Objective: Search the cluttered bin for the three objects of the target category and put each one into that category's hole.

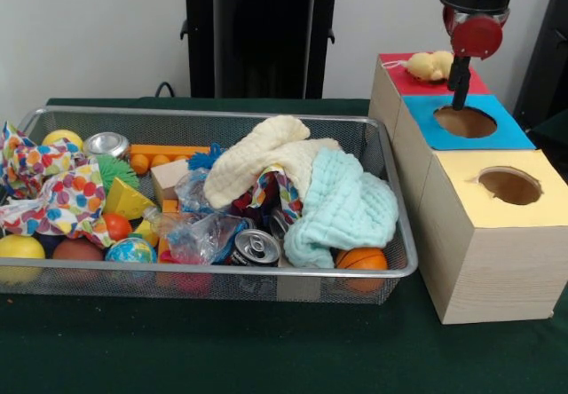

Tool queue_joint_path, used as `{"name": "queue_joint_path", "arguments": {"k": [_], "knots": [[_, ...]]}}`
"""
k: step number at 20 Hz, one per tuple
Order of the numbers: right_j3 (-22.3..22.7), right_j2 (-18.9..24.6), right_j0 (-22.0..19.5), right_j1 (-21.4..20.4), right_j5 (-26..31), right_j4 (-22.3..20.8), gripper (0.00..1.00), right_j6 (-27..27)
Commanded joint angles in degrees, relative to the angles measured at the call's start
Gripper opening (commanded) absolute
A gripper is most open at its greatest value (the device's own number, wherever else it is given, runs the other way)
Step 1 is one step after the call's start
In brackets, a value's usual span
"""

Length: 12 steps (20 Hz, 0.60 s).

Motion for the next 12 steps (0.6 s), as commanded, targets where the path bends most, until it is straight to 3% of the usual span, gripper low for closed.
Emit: {"name": "queue_joint_path", "arguments": {"k": [1, 5, 12], "knots": [[-5.27, 0.91, -5.13, -0.96, 4.25, -2.98, 1.0, 4.42], [-7.68, 2.42, -9.37, -1.26, 6.1, -4.87, 1.0, 0.7], [-9.08, 2.81, -9.6, 0.94, 5.28, -7.44, 1.0, 2.72]]}}
